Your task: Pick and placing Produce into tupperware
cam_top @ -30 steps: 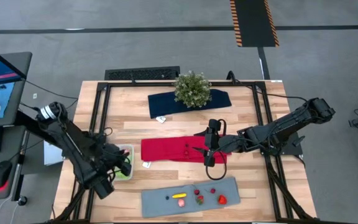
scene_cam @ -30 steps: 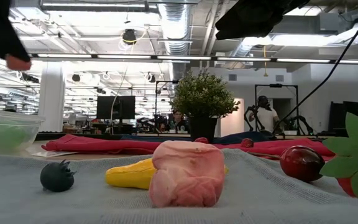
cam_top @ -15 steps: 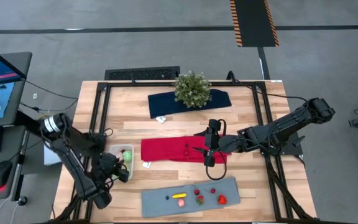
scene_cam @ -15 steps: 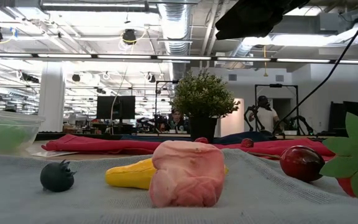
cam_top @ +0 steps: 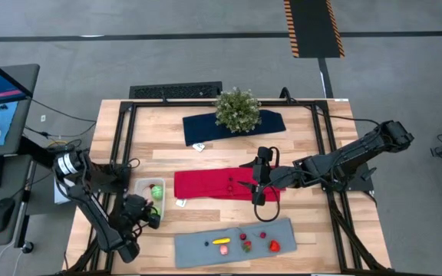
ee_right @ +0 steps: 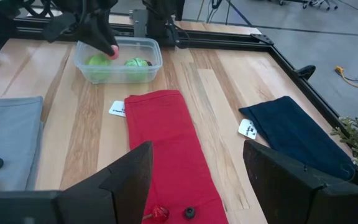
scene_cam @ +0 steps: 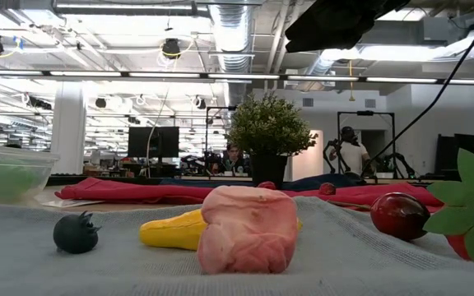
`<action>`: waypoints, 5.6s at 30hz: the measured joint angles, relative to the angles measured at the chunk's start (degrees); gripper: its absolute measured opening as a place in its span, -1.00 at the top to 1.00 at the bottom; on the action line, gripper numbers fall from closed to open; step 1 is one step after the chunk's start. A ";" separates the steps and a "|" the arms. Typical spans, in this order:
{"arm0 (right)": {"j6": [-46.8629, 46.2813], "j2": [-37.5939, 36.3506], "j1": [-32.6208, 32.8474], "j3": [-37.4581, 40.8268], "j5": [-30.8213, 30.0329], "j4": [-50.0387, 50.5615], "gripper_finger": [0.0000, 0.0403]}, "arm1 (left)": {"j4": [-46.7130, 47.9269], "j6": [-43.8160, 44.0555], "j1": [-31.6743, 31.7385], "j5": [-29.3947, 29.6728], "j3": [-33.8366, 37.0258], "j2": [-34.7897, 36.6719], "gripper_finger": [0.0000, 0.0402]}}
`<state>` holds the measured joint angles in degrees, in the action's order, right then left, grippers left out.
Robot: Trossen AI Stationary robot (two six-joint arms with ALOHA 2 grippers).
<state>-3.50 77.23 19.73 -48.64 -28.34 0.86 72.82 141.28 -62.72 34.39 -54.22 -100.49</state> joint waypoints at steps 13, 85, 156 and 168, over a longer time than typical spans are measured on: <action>0.00 0.00 0.00 0.00 0.01 0.00 -0.37 | -0.24 -1.51 -2.35 1.65 0.00 0.02 0.10; 0.00 0.02 0.00 0.00 0.00 0.00 -0.37 | -72.88 -107.49 20.31 -13.33 0.57 0.04 -0.22; 0.01 0.02 0.00 -0.02 0.00 0.39 -0.37 | -91.91 -116.61 23.76 -17.12 2.32 -11.32 0.60; 0.00 0.02 0.00 -0.02 0.00 0.39 -0.37 | -92.07 -116.38 23.74 -16.04 2.29 -11.21 0.91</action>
<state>-3.50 77.25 19.73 -48.66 -28.34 1.26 -19.25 24.89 -38.98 18.36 -51.92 -111.70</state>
